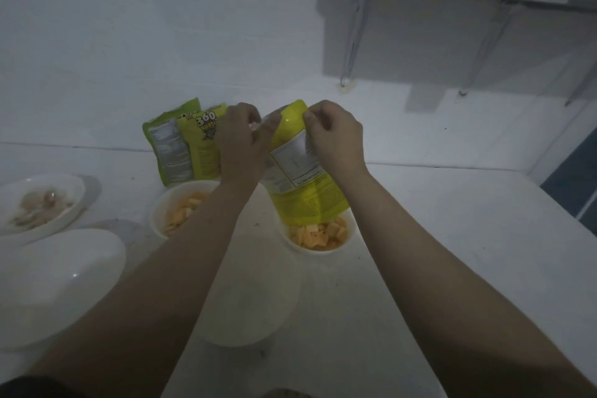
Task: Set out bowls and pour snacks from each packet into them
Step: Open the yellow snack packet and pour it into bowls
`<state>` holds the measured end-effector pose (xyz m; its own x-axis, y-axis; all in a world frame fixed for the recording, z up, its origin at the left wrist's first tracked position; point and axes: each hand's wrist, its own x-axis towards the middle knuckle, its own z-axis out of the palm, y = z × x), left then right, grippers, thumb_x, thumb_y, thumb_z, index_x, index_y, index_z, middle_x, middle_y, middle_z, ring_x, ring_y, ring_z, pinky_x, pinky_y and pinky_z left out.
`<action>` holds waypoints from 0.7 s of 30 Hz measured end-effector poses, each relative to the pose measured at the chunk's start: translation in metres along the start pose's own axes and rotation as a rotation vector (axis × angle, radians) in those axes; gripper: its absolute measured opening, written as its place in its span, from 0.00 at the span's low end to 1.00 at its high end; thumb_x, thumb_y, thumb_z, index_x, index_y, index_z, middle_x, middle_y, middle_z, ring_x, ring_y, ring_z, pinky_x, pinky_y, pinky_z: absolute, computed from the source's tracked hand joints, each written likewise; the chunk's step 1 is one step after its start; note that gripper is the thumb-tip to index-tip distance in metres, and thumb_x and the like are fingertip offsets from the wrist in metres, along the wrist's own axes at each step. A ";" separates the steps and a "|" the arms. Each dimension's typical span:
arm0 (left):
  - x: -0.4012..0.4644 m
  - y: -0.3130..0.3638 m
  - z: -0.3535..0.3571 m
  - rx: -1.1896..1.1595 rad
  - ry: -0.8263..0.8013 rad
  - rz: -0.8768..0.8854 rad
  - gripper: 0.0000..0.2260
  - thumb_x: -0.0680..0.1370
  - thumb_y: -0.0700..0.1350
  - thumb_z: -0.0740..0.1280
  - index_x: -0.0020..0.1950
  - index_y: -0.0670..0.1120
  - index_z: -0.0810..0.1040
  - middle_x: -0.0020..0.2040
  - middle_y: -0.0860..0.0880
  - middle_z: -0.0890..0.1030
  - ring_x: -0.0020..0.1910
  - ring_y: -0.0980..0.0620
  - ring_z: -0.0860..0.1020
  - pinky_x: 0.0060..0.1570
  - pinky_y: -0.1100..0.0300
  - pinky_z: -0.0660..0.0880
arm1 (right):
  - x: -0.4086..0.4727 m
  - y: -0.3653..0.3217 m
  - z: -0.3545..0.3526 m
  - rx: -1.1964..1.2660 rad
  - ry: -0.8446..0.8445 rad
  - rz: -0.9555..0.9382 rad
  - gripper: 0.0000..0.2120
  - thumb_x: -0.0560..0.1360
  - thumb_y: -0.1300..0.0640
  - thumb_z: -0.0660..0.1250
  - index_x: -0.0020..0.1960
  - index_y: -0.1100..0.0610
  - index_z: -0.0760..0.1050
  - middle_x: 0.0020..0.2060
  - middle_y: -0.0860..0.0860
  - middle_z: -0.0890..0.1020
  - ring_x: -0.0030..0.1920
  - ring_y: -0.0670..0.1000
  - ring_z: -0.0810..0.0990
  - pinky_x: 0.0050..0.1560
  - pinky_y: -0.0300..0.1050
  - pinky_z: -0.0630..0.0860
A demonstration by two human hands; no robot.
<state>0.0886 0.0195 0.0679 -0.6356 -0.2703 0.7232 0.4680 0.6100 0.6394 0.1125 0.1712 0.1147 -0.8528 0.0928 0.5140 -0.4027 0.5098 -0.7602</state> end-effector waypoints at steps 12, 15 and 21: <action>-0.047 -0.001 0.022 -0.770 -0.432 -0.610 0.14 0.75 0.62 0.65 0.55 0.57 0.77 0.57 0.50 0.83 0.59 0.45 0.80 0.47 0.51 0.78 | -0.030 0.038 -0.031 0.313 0.203 0.209 0.06 0.80 0.57 0.64 0.49 0.56 0.79 0.41 0.47 0.82 0.42 0.43 0.78 0.46 0.38 0.75; -0.042 0.009 0.022 -0.764 -0.402 -0.527 0.07 0.80 0.56 0.62 0.51 0.59 0.80 0.53 0.54 0.84 0.55 0.53 0.82 0.47 0.54 0.77 | -0.039 0.042 -0.038 0.339 0.201 0.267 0.09 0.81 0.54 0.61 0.55 0.53 0.79 0.47 0.43 0.82 0.47 0.39 0.79 0.48 0.33 0.75; -0.027 0.022 0.020 -0.739 -0.379 -0.464 0.14 0.72 0.63 0.66 0.53 0.58 0.78 0.56 0.53 0.83 0.57 0.53 0.81 0.58 0.46 0.77 | -0.059 0.047 -0.039 0.355 0.117 0.321 0.12 0.83 0.49 0.55 0.61 0.49 0.75 0.51 0.37 0.80 0.54 0.37 0.76 0.55 0.38 0.72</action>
<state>0.1044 0.0551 0.0574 -0.9517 -0.0284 0.3057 0.3063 -0.1576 0.9388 0.1571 0.2234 0.0643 -0.9174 0.3032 0.2578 -0.2321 0.1186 -0.9654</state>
